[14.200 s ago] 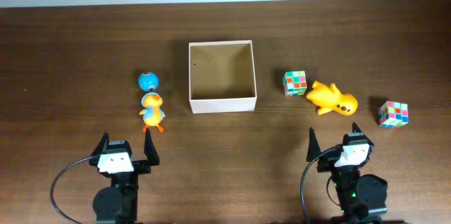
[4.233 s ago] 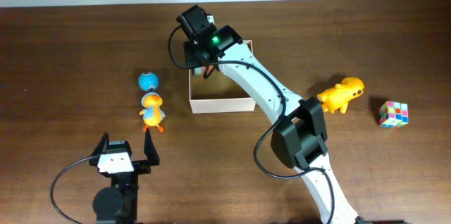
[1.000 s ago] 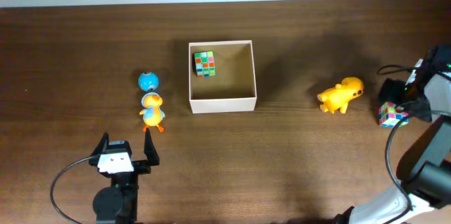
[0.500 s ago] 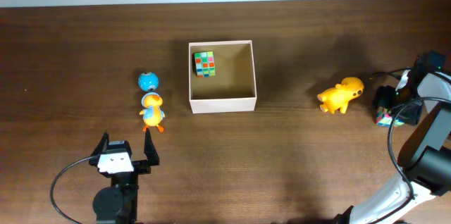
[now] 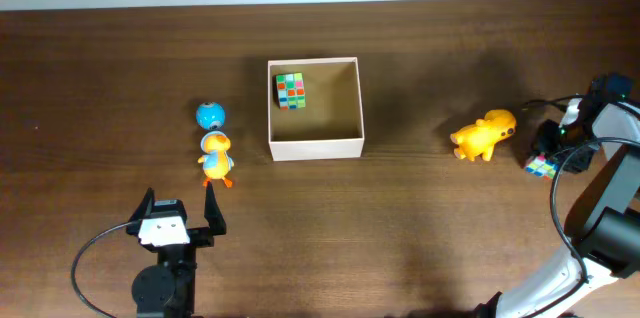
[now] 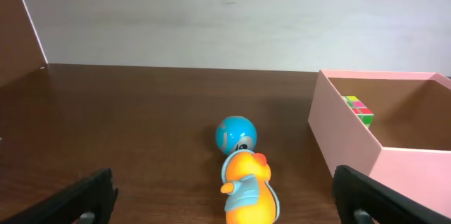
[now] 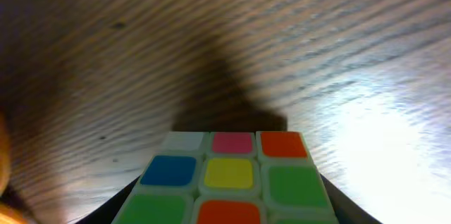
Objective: Pack container
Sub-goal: 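Grasp the far-right Rubik's cube with the right gripper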
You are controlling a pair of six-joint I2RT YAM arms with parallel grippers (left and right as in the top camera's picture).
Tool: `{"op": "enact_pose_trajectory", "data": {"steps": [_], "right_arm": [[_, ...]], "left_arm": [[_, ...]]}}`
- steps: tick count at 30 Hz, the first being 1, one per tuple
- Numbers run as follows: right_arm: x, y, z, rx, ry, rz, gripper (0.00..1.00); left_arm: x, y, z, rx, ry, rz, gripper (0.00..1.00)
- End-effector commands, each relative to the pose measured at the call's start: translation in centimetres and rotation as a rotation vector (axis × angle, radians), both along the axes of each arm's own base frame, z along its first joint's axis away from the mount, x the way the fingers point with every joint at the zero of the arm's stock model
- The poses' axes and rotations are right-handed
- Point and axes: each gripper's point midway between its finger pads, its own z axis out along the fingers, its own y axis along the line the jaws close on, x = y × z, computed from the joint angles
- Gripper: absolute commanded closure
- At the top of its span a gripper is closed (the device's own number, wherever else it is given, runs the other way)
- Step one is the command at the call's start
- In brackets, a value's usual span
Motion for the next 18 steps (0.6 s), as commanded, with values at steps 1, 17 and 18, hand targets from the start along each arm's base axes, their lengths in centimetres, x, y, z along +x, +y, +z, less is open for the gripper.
{"op": "enact_pose_trajectory", "data": {"steps": [1, 17, 18], "right_arm": [[1.4, 1.2, 0.4, 0.078, -0.062, 0.014, 0.44], [7.5, 1.5, 14.5, 0.156, -0.301, 0.096, 0.44], [8.1, 2.5, 16.0, 0.202, -0.35, 0.139, 0.44]], "left_arm": [[0.0, 0.0, 0.0, 0.013, -0.004, -0.002, 0.01], [0.0, 0.0, 0.0, 0.013, -0.004, -0.002, 0.01], [0.0, 0.0, 0.0, 0.013, -0.004, -0.001, 0.01]]}}
